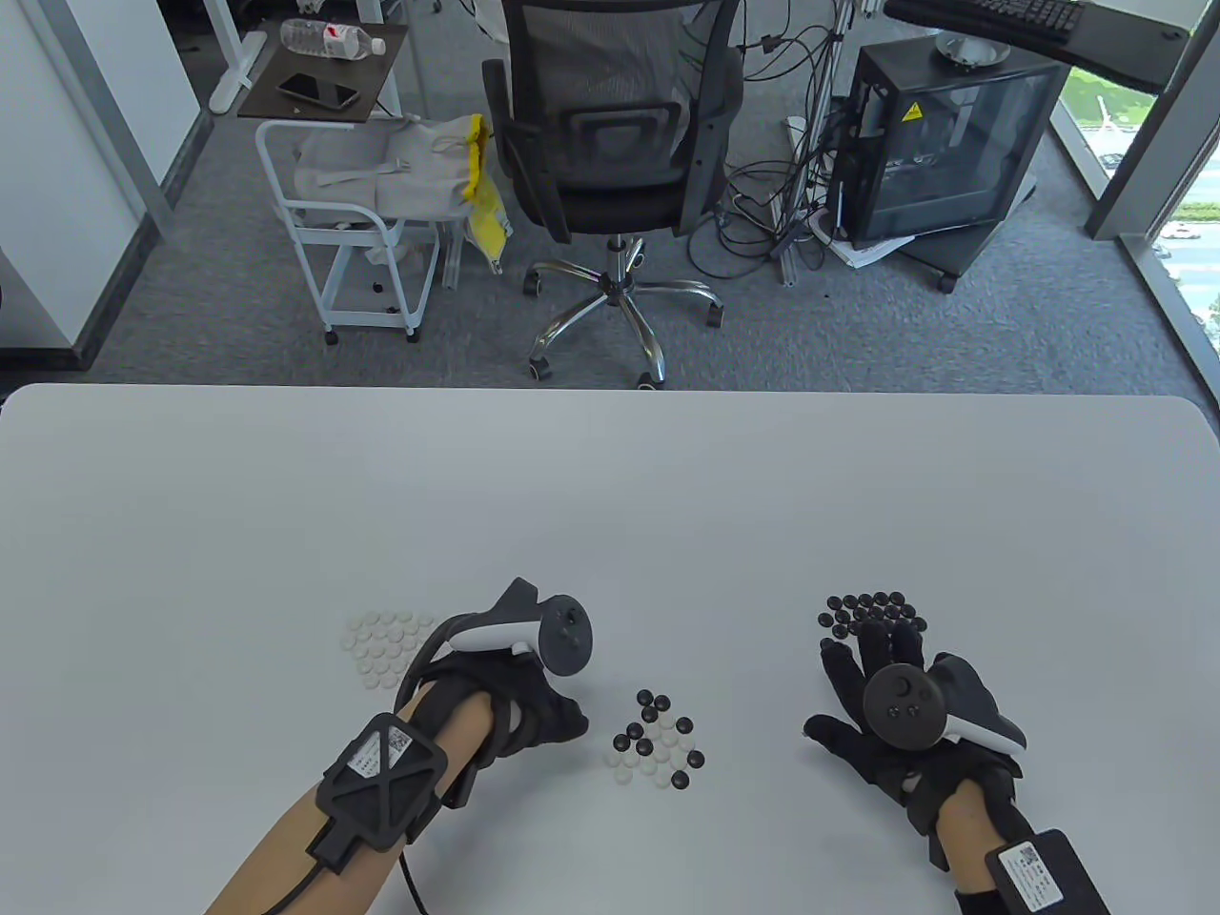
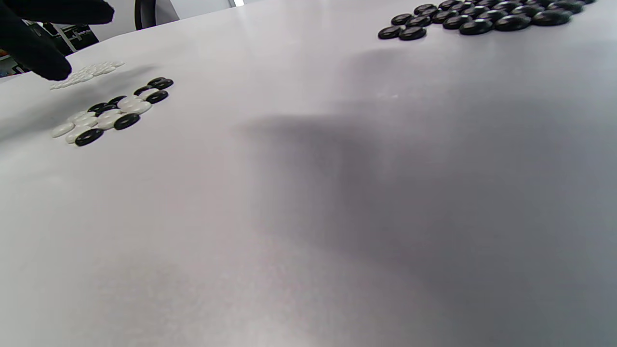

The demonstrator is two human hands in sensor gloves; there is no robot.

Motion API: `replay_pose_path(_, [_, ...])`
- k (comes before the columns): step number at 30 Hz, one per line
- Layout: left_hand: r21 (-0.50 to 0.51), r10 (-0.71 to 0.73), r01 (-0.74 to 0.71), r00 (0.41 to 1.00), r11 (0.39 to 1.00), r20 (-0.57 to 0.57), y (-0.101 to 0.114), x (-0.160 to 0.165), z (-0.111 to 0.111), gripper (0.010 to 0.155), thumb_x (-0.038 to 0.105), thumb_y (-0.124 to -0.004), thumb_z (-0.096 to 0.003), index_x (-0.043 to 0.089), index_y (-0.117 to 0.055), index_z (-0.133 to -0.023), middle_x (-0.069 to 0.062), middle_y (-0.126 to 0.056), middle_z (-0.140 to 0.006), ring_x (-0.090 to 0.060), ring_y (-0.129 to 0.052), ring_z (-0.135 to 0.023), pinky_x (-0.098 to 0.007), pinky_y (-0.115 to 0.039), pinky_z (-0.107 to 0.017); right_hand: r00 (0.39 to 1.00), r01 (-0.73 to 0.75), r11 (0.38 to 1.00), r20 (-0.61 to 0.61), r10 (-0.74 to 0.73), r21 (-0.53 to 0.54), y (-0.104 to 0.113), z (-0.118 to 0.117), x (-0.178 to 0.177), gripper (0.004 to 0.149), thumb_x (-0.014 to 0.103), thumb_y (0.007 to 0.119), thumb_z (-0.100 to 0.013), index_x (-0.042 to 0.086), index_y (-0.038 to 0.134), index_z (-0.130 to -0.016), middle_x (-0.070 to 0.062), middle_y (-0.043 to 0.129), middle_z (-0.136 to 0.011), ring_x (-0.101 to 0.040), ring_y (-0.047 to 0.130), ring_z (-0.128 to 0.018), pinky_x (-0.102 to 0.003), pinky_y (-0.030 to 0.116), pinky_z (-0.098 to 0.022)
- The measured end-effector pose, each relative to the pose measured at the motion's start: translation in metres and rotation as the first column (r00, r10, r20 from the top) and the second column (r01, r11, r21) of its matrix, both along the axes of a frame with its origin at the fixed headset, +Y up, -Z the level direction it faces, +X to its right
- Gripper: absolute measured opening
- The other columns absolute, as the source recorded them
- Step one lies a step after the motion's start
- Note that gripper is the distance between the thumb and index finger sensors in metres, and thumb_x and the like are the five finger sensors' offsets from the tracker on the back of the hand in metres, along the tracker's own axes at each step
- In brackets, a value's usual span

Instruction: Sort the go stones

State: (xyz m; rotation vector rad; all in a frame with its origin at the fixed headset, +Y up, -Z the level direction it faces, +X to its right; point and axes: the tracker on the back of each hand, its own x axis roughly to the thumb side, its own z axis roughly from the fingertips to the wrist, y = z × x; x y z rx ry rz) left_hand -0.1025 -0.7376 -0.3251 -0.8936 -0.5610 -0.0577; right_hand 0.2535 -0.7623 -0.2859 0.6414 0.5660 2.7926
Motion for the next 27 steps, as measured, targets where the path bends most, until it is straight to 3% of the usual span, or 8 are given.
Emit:
replay_pose_path(8, [-0.029, -0.015, 0.018, 0.994, 0.999, 0.108, -0.021, 0.031, 0.018, 0.066, 0.054, -0.054, -0.0507, 0.032, -0.057, -0.113, -0.023, 0.007, -0.113, -0.054, 0.014, -0.093, -0.082, -0.005, -0.055, 1.0, -0.003, 1.0, -0.002, 0.003, -0.001, 0.0, 0.0, -0.001, 0.085, 0.052, 0.048, -0.063, -0.007, 0.018, -0.118, -0.048, -0.006, -0.106, -0.07, -0.009, -0.087, -0.09, 0.004, -0.049])
replay_pose_path(13, [-0.011, -0.042, 0.044, 0.993, 0.999, 0.112, -0.028, 0.026, 0.025, 0.065, 0.053, -0.054, -0.0509, 0.035, -0.05, -0.113, -0.022, 0.009, -0.112, -0.053, 0.015, -0.092, -0.081, -0.005, -0.055, 1.0, 0.006, 1.0, 0.002, -0.006, 0.008, 0.003, 0.002, 0.0, 0.085, 0.052, 0.048, -0.063, -0.007, 0.018, -0.118, -0.048, -0.006, -0.106, -0.07, -0.009, -0.088, -0.09, 0.004, -0.049])
replay_pose_path(16, [0.014, -0.075, 0.074, 0.996, 0.997, 0.055, -0.026, -0.002, 0.026, 0.064, 0.053, -0.054, -0.0509, 0.035, -0.052, -0.113, -0.022, 0.008, -0.112, -0.053, 0.014, -0.093, -0.081, -0.005, -0.055, 1.0, 0.008, 1.0, 0.002, -0.008, 0.015, 0.005, 0.002, 0.001, 0.085, 0.052, 0.048, -0.063, -0.007, 0.018, -0.118, -0.048, -0.006, -0.106, -0.07, -0.009, -0.088, -0.09, 0.004, -0.049])
replay_pose_path(22, [0.005, -0.098, 0.101, 0.978, 0.995, -0.186, -0.025, -0.083, 0.013, 0.063, 0.052, -0.054, -0.0512, 0.036, -0.053, -0.112, -0.02, 0.01, -0.111, -0.053, 0.016, -0.092, -0.081, -0.003, -0.055, 1.0, -0.006, 1.0, 0.001, 0.006, 0.005, 0.003, 0.002, 0.003, 0.085, 0.052, 0.048, -0.063, -0.007, 0.018, -0.118, -0.048, -0.006, -0.106, -0.07, -0.009, -0.087, -0.09, 0.004, -0.049])
replay_pose_path(27, [0.003, -0.095, 0.101, 0.943, 0.995, -0.319, -0.028, -0.117, -0.005, 0.064, 0.05, -0.053, -0.0511, 0.036, -0.046, -0.113, -0.021, 0.016, -0.108, -0.052, 0.02, -0.091, -0.081, 0.0, -0.054, 1.0, 0.0, 1.0, 0.006, 0.0, 0.011, 0.005, 0.002, 0.003, 0.085, 0.052, 0.048, -0.063, -0.007, 0.018, -0.118, -0.048, -0.006, -0.106, -0.07, -0.009, -0.088, -0.09, 0.004, -0.049])
